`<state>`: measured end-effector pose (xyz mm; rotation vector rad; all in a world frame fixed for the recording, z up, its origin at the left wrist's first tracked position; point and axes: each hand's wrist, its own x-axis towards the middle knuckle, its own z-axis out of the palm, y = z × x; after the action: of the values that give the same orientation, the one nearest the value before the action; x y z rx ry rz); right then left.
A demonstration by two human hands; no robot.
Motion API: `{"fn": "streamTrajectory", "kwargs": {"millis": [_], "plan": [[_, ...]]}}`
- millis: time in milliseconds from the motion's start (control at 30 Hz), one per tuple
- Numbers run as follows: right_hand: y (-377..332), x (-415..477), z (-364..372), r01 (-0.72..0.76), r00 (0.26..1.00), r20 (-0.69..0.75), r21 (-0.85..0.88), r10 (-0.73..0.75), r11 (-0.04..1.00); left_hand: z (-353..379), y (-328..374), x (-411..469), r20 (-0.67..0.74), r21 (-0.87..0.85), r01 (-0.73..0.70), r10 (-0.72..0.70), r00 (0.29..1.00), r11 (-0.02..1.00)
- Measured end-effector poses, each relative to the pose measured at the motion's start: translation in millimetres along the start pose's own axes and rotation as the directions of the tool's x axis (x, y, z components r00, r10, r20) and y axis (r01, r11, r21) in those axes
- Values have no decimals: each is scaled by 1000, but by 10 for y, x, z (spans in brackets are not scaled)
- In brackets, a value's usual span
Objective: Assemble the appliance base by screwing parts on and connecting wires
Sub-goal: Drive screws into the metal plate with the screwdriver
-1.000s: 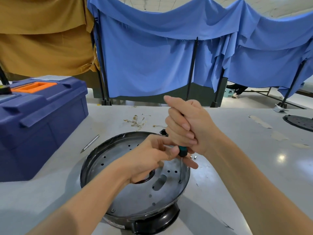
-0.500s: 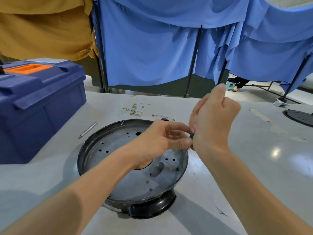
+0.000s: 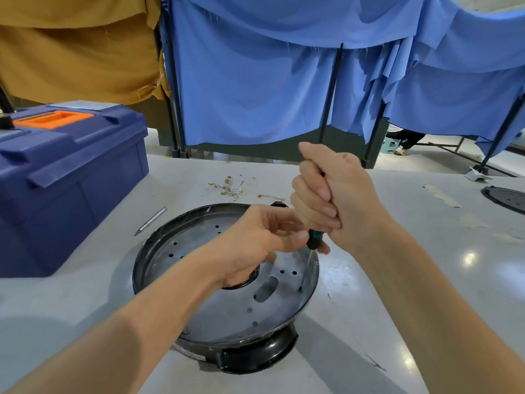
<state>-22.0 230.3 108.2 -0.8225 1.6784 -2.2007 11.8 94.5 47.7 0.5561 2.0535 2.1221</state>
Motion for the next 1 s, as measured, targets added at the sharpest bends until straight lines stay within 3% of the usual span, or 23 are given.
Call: {"fn": "streamTrajectory", "kwargs": {"millis": [133, 267, 367, 533, 600, 667, 733, 767, 833, 900, 1000], "plan": [[22, -89, 91, 124, 939, -309, -101, -149, 987, 106, 13, 22, 38, 179, -20, 13, 999, 984], [97, -80, 94, 166, 776, -568, -234, -274, 958, 162, 75, 64, -45, 307, -67, 85, 995, 949], [131, -102, 74, 167, 704, -637, -283, -315, 945, 154, 100, 63, -99, 308, -111, 148, 984, 945], [170, -110, 131, 167, 684, -644, -320, -343, 932, 179, 134, 43, -114, 385, -91, 145, 983, 918], [181, -107, 167, 167, 712, -620, -307, -330, 937, 196, 159, 30, -130, 379, -67, 125, 984, 923], [146, -87, 132, 128, 812, -534, -233, -237, 964, 201, 160, 23, -164, 287, -30, 80, 983, 957], [18, -21, 19, -1, 969, -245, -160, -39, 987, 174, 133, 14, -204, 184, -1, 39, 978, 983], [-60, 18, -42, -76, 996, -63, -166, 66, 983, 158, 119, 8, -197, 155, 6, 25, 980, 988], [-154, 86, -123, -145, 970, 169, -176, 175, 974, 144, 103, 6, -166, 138, 22, 1, 986, 990], [-132, 135, -122, -137, 962, 225, -96, 156, 986, 123, 86, 25, -141, 118, 37, -20, 990, 992], [-21, 143, -64, -70, 990, 123, 1, 70, 998, 51, 66, 34, -100, 69, 45, -38, 994, 997]]}}
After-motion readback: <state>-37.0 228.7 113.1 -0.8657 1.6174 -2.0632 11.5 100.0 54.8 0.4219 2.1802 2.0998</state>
